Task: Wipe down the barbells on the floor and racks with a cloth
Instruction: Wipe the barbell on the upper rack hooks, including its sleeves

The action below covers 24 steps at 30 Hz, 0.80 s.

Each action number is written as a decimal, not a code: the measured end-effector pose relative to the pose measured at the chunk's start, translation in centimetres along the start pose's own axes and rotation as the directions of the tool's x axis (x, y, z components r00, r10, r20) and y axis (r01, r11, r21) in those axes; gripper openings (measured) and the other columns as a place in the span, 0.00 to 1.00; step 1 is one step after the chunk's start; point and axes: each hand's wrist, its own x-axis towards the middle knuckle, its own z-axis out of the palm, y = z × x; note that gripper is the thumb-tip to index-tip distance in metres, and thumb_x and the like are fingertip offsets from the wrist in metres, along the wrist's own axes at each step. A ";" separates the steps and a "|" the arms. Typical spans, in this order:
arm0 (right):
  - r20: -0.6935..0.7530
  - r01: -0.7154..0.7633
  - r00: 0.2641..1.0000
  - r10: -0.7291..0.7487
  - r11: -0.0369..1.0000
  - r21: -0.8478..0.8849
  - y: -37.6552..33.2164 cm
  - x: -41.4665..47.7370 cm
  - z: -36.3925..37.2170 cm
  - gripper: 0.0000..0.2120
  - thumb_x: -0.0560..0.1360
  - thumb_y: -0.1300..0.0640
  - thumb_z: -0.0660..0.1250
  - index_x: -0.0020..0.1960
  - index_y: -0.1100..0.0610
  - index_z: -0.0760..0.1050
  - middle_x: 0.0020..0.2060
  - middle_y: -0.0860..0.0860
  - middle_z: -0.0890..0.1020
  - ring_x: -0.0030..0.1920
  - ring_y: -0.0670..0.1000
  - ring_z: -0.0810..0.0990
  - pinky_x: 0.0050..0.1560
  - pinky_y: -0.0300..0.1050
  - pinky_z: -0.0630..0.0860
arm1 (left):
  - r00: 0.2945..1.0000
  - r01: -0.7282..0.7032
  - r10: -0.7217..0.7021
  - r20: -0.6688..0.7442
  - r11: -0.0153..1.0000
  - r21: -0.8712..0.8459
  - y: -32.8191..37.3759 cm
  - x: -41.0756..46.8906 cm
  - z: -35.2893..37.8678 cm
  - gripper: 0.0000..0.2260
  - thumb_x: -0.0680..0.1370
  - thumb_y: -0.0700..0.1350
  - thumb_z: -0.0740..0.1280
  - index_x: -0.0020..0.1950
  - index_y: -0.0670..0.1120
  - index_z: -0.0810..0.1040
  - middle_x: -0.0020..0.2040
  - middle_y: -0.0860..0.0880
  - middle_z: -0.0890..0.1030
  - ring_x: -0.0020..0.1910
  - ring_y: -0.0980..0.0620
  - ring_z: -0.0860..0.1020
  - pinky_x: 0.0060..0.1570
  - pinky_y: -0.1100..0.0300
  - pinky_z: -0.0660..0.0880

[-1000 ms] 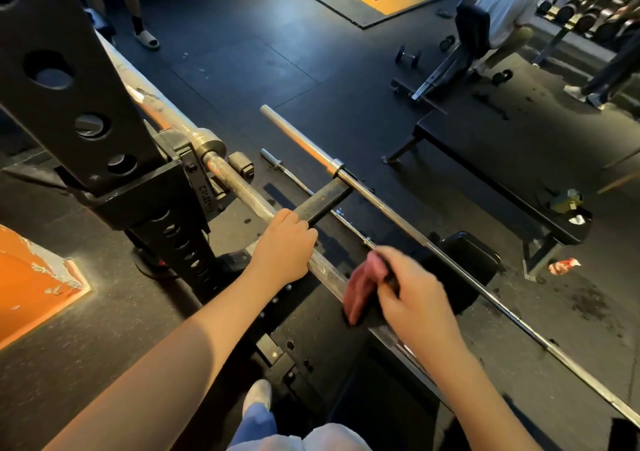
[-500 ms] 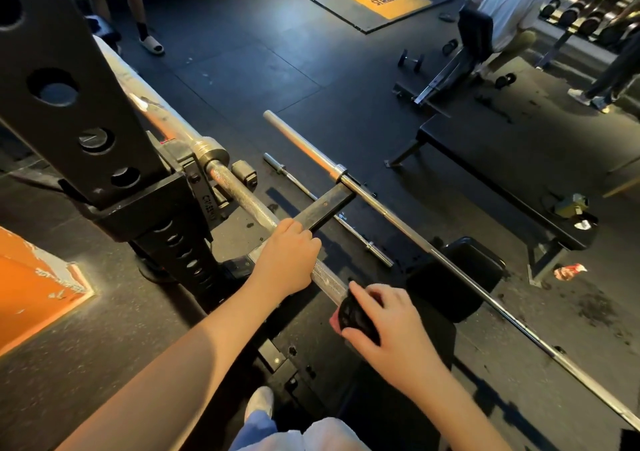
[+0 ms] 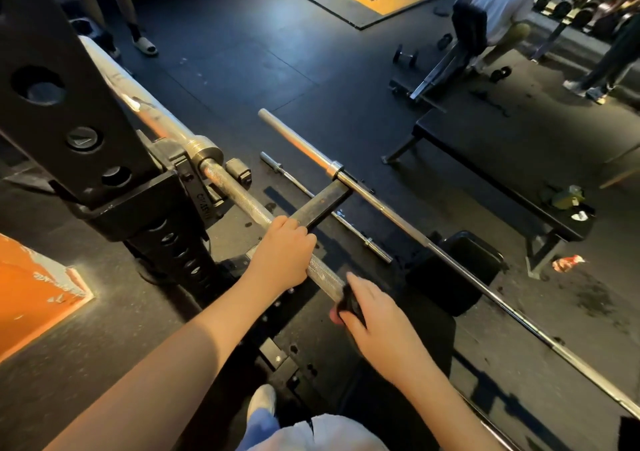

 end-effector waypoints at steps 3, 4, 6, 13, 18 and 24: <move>-0.127 -0.038 0.992 -0.003 0.949 -0.312 0.9 -1.4 1.3 0.29 0.80 0.49 0.60 0.77 0.51 0.55 0.70 0.44 0.68 0.69 0.43 0.66 0.68 0.38 0.64 | 1.000 0.004 -0.004 -0.013 1.000 -0.002 0.0 -0.1 0.0 0.10 0.73 0.49 0.67 0.42 0.50 0.66 0.43 0.52 0.75 0.47 0.51 0.72 0.56 0.55 0.66; -0.141 -0.019 0.990 -0.027 0.948 -0.319 0.7 -0.6 1.5 0.27 0.80 0.48 0.59 0.76 0.52 0.57 0.66 0.45 0.72 0.66 0.42 0.70 0.65 0.37 0.67 | 1.000 0.005 -0.005 -0.014 1.000 -0.010 0.0 -0.1 0.0 0.10 0.73 0.49 0.67 0.42 0.50 0.66 0.44 0.52 0.75 0.47 0.51 0.72 0.56 0.55 0.66; -0.164 0.067 0.981 -0.100 0.978 -0.195 -0.8 2.0 1.6 0.19 0.80 0.49 0.58 0.69 0.52 0.67 0.56 0.45 0.78 0.55 0.41 0.77 0.59 0.38 0.73 | 1.000 0.003 -0.003 -0.015 1.000 -0.015 0.0 -0.2 0.0 0.08 0.73 0.48 0.66 0.42 0.50 0.66 0.44 0.51 0.76 0.47 0.51 0.72 0.56 0.55 0.66; -0.103 0.076 0.993 -0.065 0.991 0.110 -0.3 2.3 1.1 0.07 0.80 0.49 0.58 0.49 0.43 0.74 0.47 0.41 0.78 0.48 0.36 0.77 0.48 0.34 0.72 | 1.000 0.010 -0.010 -0.005 1.000 -0.020 0.0 -0.2 -0.1 0.06 0.74 0.48 0.67 0.44 0.50 0.70 0.45 0.51 0.77 0.49 0.50 0.73 0.57 0.54 0.67; -0.207 0.034 0.976 -0.062 0.990 -0.137 0.3 2.1 1.9 0.14 0.78 0.43 0.55 0.54 0.49 0.74 0.47 0.44 0.78 0.46 0.42 0.79 0.50 0.40 0.77 | 1.000 0.009 -0.009 -0.011 0.999 -0.030 -0.2 -0.1 0.1 0.07 0.74 0.49 0.67 0.48 0.49 0.74 0.47 0.50 0.77 0.51 0.50 0.73 0.59 0.53 0.66; -0.205 0.065 0.975 -0.080 0.995 -0.079 -2.1 4.9 2.2 0.08 0.81 0.47 0.59 0.55 0.49 0.72 0.46 0.44 0.77 0.44 0.42 0.78 0.46 0.38 0.76 | 0.999 0.003 -0.003 -0.035 1.000 -0.005 0.0 -0.2 0.1 0.06 0.75 0.49 0.66 0.49 0.49 0.74 0.47 0.50 0.78 0.50 0.50 0.74 0.57 0.54 0.67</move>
